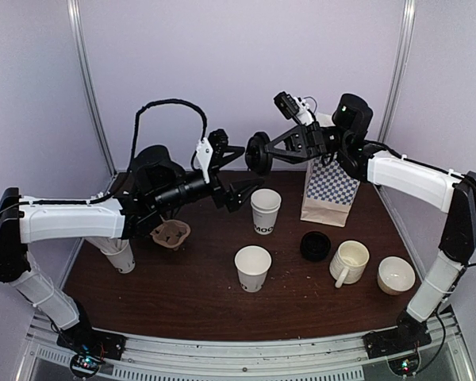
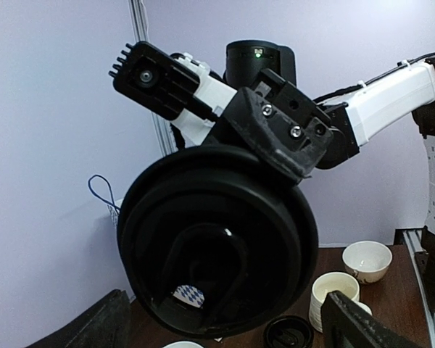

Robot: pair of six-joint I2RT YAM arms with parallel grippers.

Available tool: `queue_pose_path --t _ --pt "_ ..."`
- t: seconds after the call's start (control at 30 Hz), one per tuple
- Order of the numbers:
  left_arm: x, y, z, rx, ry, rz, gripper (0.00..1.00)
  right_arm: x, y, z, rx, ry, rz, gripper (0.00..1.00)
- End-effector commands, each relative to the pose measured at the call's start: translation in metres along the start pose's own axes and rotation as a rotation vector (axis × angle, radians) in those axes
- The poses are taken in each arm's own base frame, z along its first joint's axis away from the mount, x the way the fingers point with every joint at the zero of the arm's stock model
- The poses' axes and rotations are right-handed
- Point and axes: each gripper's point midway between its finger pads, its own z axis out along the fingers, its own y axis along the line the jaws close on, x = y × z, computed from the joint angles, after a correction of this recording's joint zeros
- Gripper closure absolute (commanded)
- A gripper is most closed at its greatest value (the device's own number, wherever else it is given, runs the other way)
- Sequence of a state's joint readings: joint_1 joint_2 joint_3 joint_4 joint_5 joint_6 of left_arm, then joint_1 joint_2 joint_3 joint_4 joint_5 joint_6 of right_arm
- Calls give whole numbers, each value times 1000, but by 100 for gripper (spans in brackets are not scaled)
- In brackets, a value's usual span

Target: Pack the takeout coffee

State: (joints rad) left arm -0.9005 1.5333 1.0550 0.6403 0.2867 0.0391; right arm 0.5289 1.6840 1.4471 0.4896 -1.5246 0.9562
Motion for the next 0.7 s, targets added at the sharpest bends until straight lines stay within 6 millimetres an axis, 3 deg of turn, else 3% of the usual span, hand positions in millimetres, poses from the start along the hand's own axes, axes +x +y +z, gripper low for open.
queue_pose_path --t 0.0,0.13,0.33,0.67 --pt "-31 11 -3 -61 -97 26 4 -1 23 3 -36 17 -61 88" --pt "-30 12 2 -62 -92 18 3 4 22 6 -45 30 -50 88" --pt "-34 9 5 -32 -92 15 10 6 22 9 -52 39 -45 88" --pt "-37 2 5 11 -71 33 15 6 20 10 -53 42 -40 88"
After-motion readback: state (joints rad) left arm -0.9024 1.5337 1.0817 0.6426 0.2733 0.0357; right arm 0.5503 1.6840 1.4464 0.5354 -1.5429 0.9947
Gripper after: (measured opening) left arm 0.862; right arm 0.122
